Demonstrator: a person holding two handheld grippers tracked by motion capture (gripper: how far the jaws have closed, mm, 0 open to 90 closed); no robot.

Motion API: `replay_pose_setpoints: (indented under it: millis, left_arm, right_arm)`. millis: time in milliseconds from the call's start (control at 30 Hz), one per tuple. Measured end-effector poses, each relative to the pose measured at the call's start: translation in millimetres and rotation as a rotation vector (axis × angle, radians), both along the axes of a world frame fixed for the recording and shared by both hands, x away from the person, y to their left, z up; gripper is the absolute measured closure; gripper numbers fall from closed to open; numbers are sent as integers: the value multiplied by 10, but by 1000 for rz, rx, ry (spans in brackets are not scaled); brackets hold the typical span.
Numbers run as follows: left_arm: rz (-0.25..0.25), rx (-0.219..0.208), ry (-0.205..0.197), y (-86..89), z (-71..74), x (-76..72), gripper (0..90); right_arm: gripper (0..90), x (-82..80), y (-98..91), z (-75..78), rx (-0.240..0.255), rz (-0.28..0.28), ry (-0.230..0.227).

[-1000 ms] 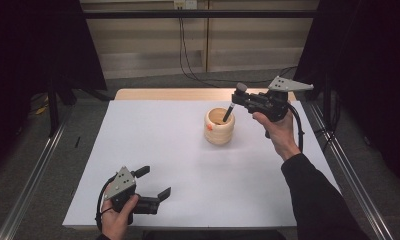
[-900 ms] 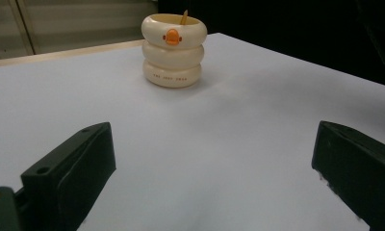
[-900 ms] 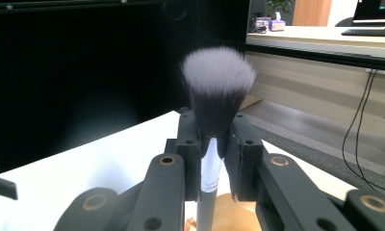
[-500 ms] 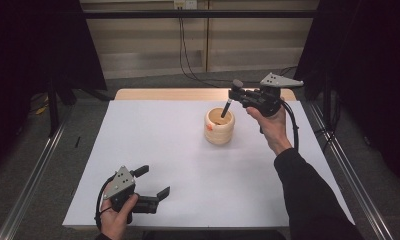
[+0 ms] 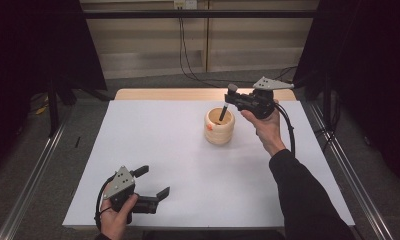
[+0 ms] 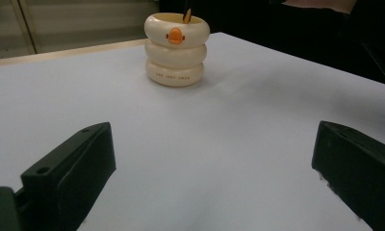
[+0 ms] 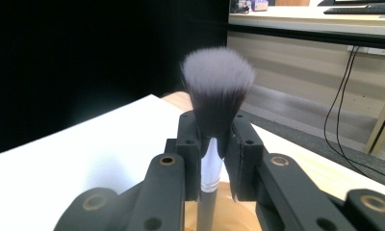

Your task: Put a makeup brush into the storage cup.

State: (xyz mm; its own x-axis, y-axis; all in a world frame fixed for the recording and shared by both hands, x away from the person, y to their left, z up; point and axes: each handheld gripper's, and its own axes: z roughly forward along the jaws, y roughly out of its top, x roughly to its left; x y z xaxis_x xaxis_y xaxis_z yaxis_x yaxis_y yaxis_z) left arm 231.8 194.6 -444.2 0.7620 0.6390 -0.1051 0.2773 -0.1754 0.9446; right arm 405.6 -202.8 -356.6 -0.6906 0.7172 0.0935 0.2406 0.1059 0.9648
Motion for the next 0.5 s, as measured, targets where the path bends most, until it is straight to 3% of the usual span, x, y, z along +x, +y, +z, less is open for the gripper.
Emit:
replay_pose_setpoints:
  millis: [200, 500]
  left_arm:
    - [3, 0, 4, -7, -4, -1, 12]
    - [4, 3, 0, 1, -2, 4, 12]
  right_arm:
    - [777, 26, -11, -113, -26, -22, 25]
    - [777, 50, -41, -223, -22, -26, 46]
